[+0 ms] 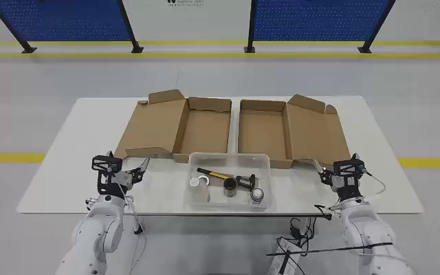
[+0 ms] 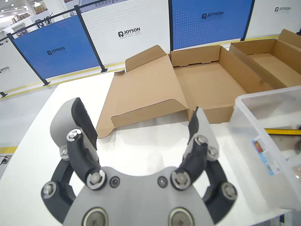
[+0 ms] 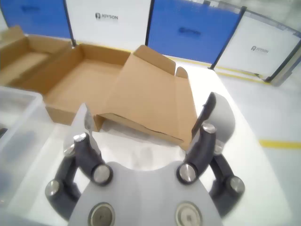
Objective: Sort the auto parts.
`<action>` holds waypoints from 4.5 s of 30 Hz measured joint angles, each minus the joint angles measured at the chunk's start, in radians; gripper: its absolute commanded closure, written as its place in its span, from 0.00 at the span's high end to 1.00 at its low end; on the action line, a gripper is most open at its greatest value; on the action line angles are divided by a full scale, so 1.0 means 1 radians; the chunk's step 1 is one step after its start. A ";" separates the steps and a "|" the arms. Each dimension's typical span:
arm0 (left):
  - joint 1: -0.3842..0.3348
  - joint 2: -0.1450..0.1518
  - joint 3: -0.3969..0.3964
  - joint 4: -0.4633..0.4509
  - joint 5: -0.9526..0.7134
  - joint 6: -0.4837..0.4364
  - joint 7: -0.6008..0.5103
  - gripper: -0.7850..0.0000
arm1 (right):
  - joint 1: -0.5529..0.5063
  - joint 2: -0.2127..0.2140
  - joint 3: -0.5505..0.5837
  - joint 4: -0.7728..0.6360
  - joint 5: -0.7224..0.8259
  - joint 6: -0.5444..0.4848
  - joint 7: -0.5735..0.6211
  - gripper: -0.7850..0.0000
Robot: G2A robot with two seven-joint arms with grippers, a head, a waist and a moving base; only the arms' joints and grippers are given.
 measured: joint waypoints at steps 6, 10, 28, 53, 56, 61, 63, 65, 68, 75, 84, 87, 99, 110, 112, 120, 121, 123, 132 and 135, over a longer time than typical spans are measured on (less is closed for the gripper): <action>0.000 0.000 0.000 0.000 0.000 0.000 0.000 1.00 | 0.000 0.000 0.000 0.000 0.000 0.000 0.000 1.00; 0.000 0.000 0.000 0.000 0.000 0.000 0.000 1.00 | 0.000 0.000 0.000 0.000 0.000 0.000 0.000 1.00; -0.069 -0.001 0.010 -0.035 -0.015 -0.074 -0.016 1.00 | 0.000 0.000 0.000 0.000 0.000 0.000 0.000 1.00; -0.039 0.005 0.142 -0.190 -0.173 -0.402 -0.255 1.00 | 0.000 0.000 0.000 0.000 0.000 0.000 0.000 1.00; -0.023 0.005 0.153 -0.192 -0.201 -0.408 -0.267 1.00 | 0.000 0.000 0.000 0.000 0.000 0.000 0.000 1.00; -0.004 0.005 0.176 -0.203 -0.229 -0.420 -0.294 1.00 | 0.000 0.000 0.000 0.000 0.000 0.000 0.000 1.00; -0.002 0.005 0.186 -0.198 -0.227 -0.419 -0.300 1.00 | 0.000 0.000 0.000 0.000 0.000 0.000 0.000 1.00; -0.005 0.006 0.196 -0.187 -0.209 -0.419 -0.301 1.00 | 0.000 0.000 0.000 0.000 0.000 0.000 0.000 1.00; -0.010 0.005 0.209 -0.166 -0.196 -0.413 -0.298 1.00 | 0.000 0.000 0.000 0.000 0.000 0.000 0.000 1.00; -0.025 0.006 0.238 -0.135 -0.166 -0.420 -0.305 1.00 | 0.000 0.000 0.000 0.000 0.000 0.000 0.000 1.00; -0.046 0.008 0.268 -0.103 -0.132 -0.435 -0.300 1.00 | 0.000 0.000 0.000 0.000 0.000 0.000 0.000 1.00; -0.053 0.008 0.274 -0.090 -0.139 -0.433 -0.294 1.00 | 0.000 0.000 0.000 0.000 0.000 0.000 0.000 1.00; -0.075 0.008 0.301 -0.064 -0.135 -0.422 -0.292 0.37 | 0.000 0.000 0.000 0.000 0.000 0.000 0.000 1.00; -0.083 0.009 0.309 -0.051 -0.132 -0.408 -0.269 0.00 | 0.000 0.000 0.000 0.000 0.000 0.000 0.000 1.00; -0.086 0.008 0.311 -0.051 -0.136 -0.403 -0.260 0.00 | 0.000 0.000 0.000 0.000 0.000 0.000 0.000 1.00; -0.095 0.005 0.305 -0.073 -0.201 -0.372 -0.222 0.00 | 0.000 0.000 0.000 0.000 0.000 0.000 0.000 1.00; -0.095 0.004 0.304 -0.079 -0.219 -0.368 -0.219 0.00 | 0.000 0.000 0.000 0.000 0.000 0.000 0.000 1.00; -0.097 0.002 0.299 -0.094 -0.285 -0.356 -0.220 0.00 | 0.000 0.000 0.000 0.000 0.000 0.000 0.000 1.00; -0.135 0.001 0.258 -0.153 -0.517 -0.353 -0.290 0.00 | 0.000 0.000 0.000 0.000 0.000 0.000 0.000 1.00; -0.133 0.004 0.237 -0.187 -0.588 -0.383 -0.324 0.00 | 0.000 0.000 0.000 0.000 0.000 0.000 0.000 1.00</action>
